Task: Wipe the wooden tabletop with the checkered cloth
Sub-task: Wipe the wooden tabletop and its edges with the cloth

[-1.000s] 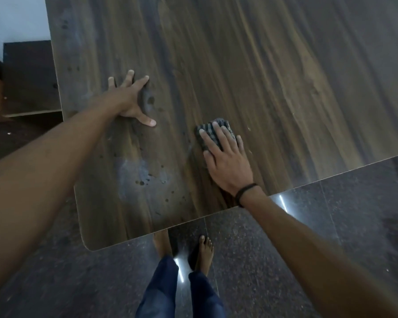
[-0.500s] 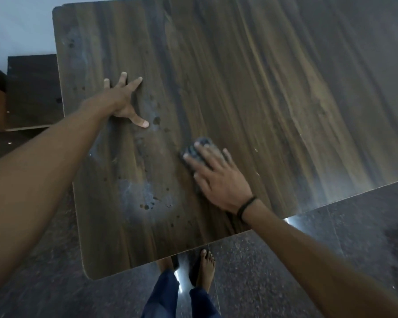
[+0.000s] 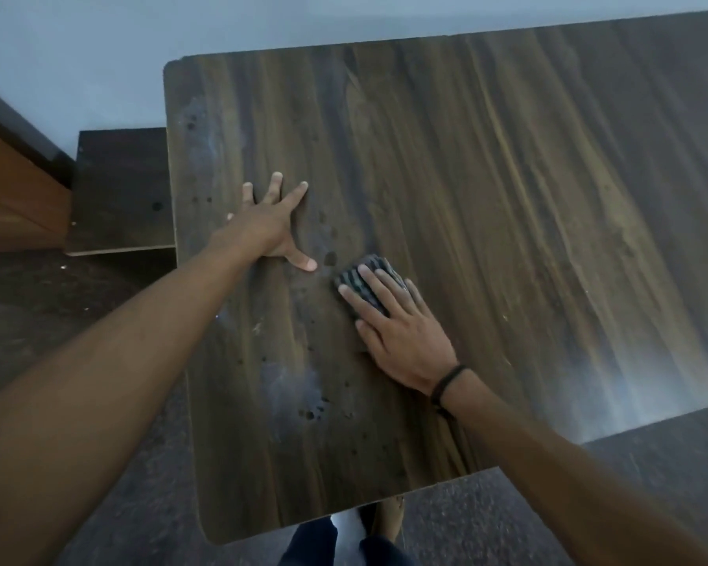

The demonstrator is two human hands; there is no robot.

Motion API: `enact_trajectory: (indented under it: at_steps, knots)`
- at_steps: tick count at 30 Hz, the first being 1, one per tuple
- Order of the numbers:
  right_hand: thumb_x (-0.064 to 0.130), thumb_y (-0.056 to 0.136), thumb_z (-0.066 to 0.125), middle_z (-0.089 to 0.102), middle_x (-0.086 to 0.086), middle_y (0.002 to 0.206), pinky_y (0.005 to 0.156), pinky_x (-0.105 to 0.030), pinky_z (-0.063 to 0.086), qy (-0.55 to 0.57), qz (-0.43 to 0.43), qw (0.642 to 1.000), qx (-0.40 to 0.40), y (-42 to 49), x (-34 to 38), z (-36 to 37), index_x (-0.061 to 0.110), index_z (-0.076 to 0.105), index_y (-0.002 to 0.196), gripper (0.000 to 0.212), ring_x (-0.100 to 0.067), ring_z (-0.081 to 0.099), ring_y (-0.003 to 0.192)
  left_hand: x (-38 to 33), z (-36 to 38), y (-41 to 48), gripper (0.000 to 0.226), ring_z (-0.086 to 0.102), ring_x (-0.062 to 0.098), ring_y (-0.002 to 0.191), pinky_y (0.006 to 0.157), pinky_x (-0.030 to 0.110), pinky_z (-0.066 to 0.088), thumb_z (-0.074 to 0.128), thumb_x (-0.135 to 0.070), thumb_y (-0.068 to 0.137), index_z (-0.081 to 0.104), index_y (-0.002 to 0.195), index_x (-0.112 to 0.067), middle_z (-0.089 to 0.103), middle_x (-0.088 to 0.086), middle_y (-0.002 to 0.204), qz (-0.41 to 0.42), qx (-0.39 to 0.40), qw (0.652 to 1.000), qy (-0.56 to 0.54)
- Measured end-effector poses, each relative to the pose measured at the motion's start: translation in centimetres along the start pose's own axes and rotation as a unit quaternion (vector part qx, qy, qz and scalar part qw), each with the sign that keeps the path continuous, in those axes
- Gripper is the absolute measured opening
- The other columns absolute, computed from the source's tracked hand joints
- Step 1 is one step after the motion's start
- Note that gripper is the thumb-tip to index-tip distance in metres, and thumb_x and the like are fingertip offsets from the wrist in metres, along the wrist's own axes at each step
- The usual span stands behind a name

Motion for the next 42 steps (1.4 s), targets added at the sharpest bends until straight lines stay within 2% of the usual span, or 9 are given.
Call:
enact_trajectory:
  at_steps: [5, 10, 14, 18, 23, 27, 31, 36, 42]
  knots:
    - [0.043, 0.105, 0.026, 0.012, 0.002, 0.170, 0.124, -0.055, 0.012, 0.035, 0.168, 0.983, -0.060, 4.5, -3.6, -2.0, 0.040, 0.020, 0.159, 0.054, -0.021, 0.010, 0.156, -0.1, -0.3, 0.3, 0.148, -0.016, 0.045, 0.146, 0.113, 0.068, 0.018, 0.086, -0.066, 0.045, -0.016, 0.150, -0.048, -0.027, -0.008, 0.160, 0.010, 0.005, 1.000, 0.001]
    - [0.044, 0.106, 0.023, 0.013, 0.006, 0.169, 0.126, -0.049, 0.010, -0.010, -0.027, 0.999, -0.025, 1.7, -1.4, -0.9, 0.043, 0.019, 0.159, 0.053, -0.017, 0.012, 0.155, 0.1, -1.1, 1.1, 0.138, -0.016, 0.046, 0.145, 0.115, 0.065, 0.014, 0.084, -0.066, 0.053, -0.010, 0.152, -0.046, -0.023, -0.007, 0.162, 0.006, 0.012, 1.000, 0.016]
    - [0.045, 0.103, 0.026, 0.015, 0.003, 0.169, 0.124, -0.054, 0.013, 0.030, 0.151, 0.986, -0.069, 7.2, -3.8, -2.4, 0.040, 0.023, 0.159, 0.056, -0.020, 0.012, 0.155, 1.2, -4.0, 3.4, 0.136, -0.017, 0.044, 0.146, 0.113, 0.069, 0.012, 0.085, -0.061, 0.056, -0.010, 0.152, -0.047, -0.021, -0.010, 0.162, -0.011, 0.001, 1.000, -0.006]
    - [0.044, 0.106, 0.026, 0.012, 0.006, 0.169, 0.125, -0.049, 0.006, -0.009, -0.046, 0.999, -0.022, 5.7, -2.6, -1.3, 0.042, 0.019, 0.159, 0.054, -0.016, 0.008, 0.156, 2.0, -6.5, 5.9, 0.137, -0.022, 0.041, 0.145, 0.114, 0.069, 0.008, 0.086, -0.056, 0.057, -0.013, 0.151, -0.048, -0.029, -0.011, 0.159, -0.028, -0.010, 0.999, -0.018]
    - [0.042, 0.107, 0.028, 0.008, 0.002, 0.170, 0.125, -0.052, 0.006, 0.041, 0.128, 0.990, -0.053, 12.3, -6.6, -4.0, 0.039, 0.019, 0.160, 0.054, -0.019, 0.004, 0.156, 2.3, -6.6, 6.7, 0.136, -0.020, 0.040, 0.146, 0.115, 0.067, 0.011, 0.088, -0.051, 0.058, -0.011, 0.152, -0.047, -0.026, -0.011, 0.160, -0.028, 0.006, 0.999, -0.039]
    - [0.042, 0.107, 0.024, 0.006, 0.004, 0.170, 0.126, -0.049, 0.004, 0.011, -0.055, 0.998, -0.010, 10.8, -5.4, -3.3, 0.039, 0.014, 0.160, 0.054, -0.018, 0.003, 0.156, 2.6, -6.4, 6.8, 0.136, -0.019, 0.040, 0.146, 0.115, 0.067, 0.012, 0.088, -0.052, 0.059, -0.011, 0.152, -0.047, -0.026, -0.010, 0.160, -0.026, 0.003, 0.999, -0.027]
    - [0.040, 0.108, 0.026, 0.006, -0.001, 0.170, 0.125, -0.053, 0.009, 0.057, 0.126, 0.989, -0.052, 17.0, -7.7, -5.5, 0.031, 0.015, 0.162, 0.055, -0.021, 0.004, 0.156, 2.3, -6.9, 7.7, 0.140, -0.020, 0.043, 0.146, 0.114, 0.069, 0.011, 0.089, -0.050, 0.056, -0.013, 0.151, -0.047, -0.028, -0.011, 0.159, -0.028, 0.014, 0.999, -0.019]
    - [0.040, 0.107, 0.026, 0.012, 0.002, 0.170, 0.126, -0.048, 0.008, 0.015, -0.028, 0.999, -0.038, 15.5, -5.6, -4.3, 0.033, 0.018, 0.161, 0.055, -0.019, 0.008, 0.156, 2.2, -9.9, 10.0, 0.139, -0.023, 0.040, 0.145, 0.114, 0.069, 0.005, 0.086, -0.054, 0.058, -0.015, 0.152, -0.043, -0.028, -0.010, 0.160, -0.021, 0.002, 1.000, -0.017]
    - [0.040, 0.108, 0.030, 0.007, 0.000, 0.170, 0.126, -0.049, 0.003, 0.039, 0.083, 0.994, -0.054, 20.4, -5.1, -5.3, 0.035, 0.016, 0.161, 0.055, -0.021, 0.004, 0.156, 3.6, -14.0, 13.1, 0.140, -0.024, 0.040, 0.145, 0.117, 0.064, 0.001, 0.086, -0.054, 0.057, -0.014, 0.153, -0.040, -0.026, -0.006, 0.161, -0.039, -0.008, 0.999, -0.021]
Point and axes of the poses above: each hand's wrist, its own y-axis towards the middle knuckle, its own z-axis out of the palm, x = y × z, the point moved 1 cm from there along y, towards the middle knuckle
